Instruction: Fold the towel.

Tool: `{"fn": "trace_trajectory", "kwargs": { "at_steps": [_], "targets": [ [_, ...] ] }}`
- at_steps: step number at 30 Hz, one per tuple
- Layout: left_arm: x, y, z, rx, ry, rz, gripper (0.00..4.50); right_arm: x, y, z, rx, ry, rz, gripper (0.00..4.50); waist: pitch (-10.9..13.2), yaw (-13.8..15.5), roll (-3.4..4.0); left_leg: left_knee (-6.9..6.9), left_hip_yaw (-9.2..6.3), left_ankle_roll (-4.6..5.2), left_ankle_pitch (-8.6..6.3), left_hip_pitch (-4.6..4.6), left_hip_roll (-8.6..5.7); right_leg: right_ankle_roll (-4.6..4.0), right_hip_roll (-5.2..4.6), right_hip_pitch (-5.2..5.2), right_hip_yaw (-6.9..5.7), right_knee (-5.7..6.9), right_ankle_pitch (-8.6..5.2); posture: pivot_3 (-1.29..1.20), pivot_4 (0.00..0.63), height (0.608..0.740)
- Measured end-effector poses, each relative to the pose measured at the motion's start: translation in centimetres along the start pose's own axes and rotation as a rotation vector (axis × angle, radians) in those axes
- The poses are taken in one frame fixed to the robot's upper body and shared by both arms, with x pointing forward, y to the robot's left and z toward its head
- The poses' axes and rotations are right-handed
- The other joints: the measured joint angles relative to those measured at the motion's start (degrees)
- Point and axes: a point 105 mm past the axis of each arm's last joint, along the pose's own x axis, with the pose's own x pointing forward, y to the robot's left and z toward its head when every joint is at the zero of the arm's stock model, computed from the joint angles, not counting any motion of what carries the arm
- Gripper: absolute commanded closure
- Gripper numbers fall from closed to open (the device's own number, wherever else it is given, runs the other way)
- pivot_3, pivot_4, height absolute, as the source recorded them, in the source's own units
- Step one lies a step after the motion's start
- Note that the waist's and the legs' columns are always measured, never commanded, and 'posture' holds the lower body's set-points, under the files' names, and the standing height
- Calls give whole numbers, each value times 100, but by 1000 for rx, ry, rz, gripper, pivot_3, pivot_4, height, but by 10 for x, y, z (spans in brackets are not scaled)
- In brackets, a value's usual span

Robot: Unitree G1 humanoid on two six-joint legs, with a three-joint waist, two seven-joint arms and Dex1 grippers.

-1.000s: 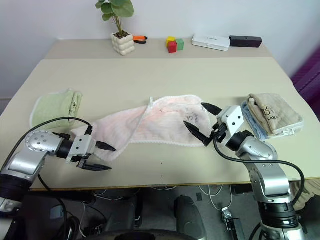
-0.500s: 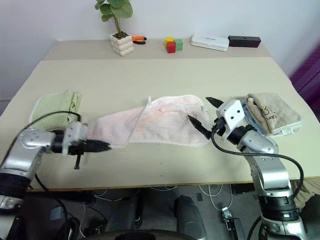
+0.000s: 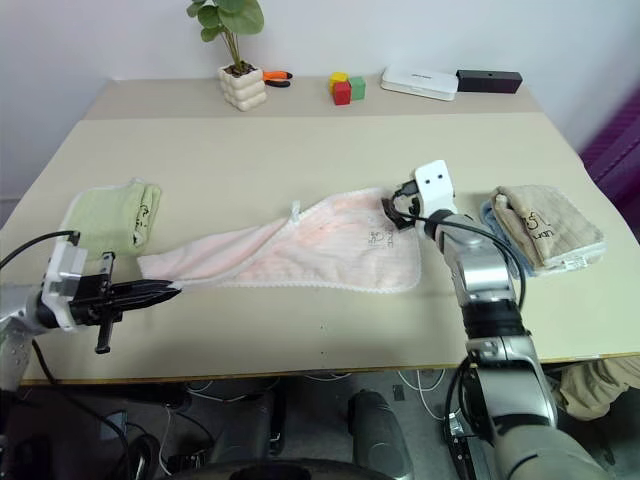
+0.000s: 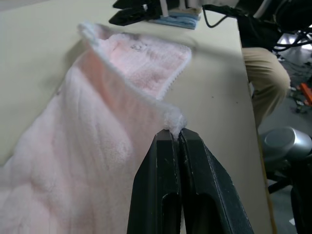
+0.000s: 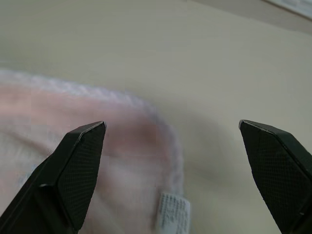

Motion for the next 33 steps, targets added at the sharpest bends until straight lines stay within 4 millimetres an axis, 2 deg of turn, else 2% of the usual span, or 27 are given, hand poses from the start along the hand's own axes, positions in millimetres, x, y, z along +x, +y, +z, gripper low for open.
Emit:
{"fn": "trace_trajectory", "kwargs": {
  "at_steps": [3,9,15,18,20,25,31,33],
  "targets": [
    [2,-6,-2,-4,-3,7,4470,5,-1,-4,14,26,18,0,0,-2,0,-3,0,0,0,-1,0,0,0,-1,0,0,0,0,150,740],
    [6,-10,2,9,-14,26,4470,13,5,-25,40,120,98,0,1,-29,2,-5,1,0,0,-1,0,1,2,-5,0,0,0,0,150,740],
    [11,-12,8,6,-20,30,4470,28,4,-17,144,137,96,0,2,-43,2,-7,1,0,0,-1,1,6,3,-6,0,1,3,0,150,740],
    [14,-12,12,5,-25,31,4500,32,8,-18,171,133,110,886,1,-43,2,-7,1,0,0,-1,1,6,3,-6,0,0,3,0,150,740],
    [16,-12,14,4,-23,28,4500,35,12,-18,173,128,130,1795,2,-64,2,-7,1,0,0,0,1,8,4,-5,0,1,4,0,150,740],
    [18,-12,16,3,-20,28,4500,36,14,-19,162,118,148,4474,2,-137,2,-11,0,0,0,-1,1,16,4,-5,-1,0,9,0,150,740],
    [20,-9,16,-13,-18,63,4500,33,5,-17,144,103,135,4474,2,-160,3,-15,-1,0,0,-1,1,18,4,-7,0,0,10,0,150,740],
    [20,1,14,-37,-9,126,4500,28,-1,-13,113,73,132,4474,3,-137,4,-13,-4,0,0,-2,0,19,4,-6,-2,1,10,0,150,740]
  ]
}}
